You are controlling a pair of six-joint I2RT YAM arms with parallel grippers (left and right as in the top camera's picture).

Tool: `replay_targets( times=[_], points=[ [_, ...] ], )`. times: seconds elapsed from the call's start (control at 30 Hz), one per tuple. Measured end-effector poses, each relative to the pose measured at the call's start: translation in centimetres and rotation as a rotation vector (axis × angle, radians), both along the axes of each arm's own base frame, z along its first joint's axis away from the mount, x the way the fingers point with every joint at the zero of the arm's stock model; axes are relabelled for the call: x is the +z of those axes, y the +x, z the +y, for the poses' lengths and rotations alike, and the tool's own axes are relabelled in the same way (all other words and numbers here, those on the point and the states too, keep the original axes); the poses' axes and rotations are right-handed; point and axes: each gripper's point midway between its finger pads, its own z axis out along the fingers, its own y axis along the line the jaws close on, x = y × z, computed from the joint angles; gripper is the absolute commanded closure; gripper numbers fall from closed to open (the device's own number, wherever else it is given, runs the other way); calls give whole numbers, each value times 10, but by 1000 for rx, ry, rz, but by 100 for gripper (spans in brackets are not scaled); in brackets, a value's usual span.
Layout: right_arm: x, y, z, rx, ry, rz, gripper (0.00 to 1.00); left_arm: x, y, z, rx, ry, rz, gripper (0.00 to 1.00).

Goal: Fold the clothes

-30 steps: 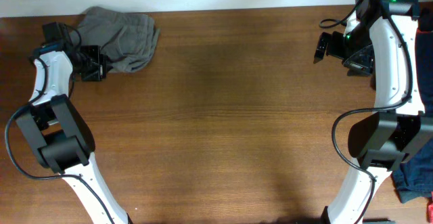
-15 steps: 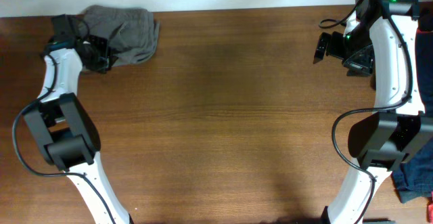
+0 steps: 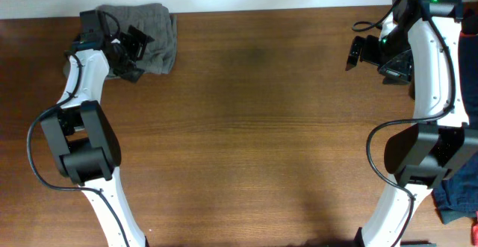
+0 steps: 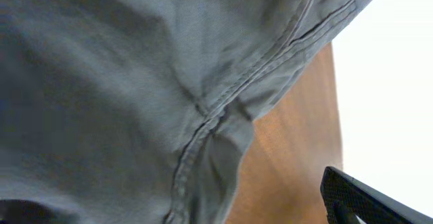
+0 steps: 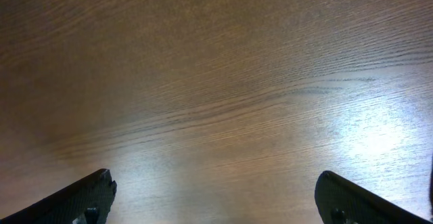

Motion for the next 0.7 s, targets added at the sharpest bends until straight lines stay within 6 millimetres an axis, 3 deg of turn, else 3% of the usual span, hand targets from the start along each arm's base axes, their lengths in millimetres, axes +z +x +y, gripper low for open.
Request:
replay_targets(
  times=[0.27, 0.37, 0.43, 0.53, 0.63, 0.7],
  points=[
    [0, 0, 0, 1, 0, 1, 1, 5, -16, 1, -131, 92, 0, 1],
    [0, -1, 0, 1, 0, 2, 1, 23, -23, 5, -153, 148, -13, 1],
    [0, -1, 0, 1, 0, 3, 1, 47, -25, 10, -165, 204, -54, 4],
    [0, -1, 0, 1, 0, 3, 1, 84, -23, 15, -186, 278, -144, 25],
    [0, -1, 0, 1, 0, 3, 1, 121, -15, 21, -225, 381, -272, 65],
    [0, -1, 0, 1, 0, 3, 1, 130, -11, 29, -226, 451, -298, 89]
  ],
)
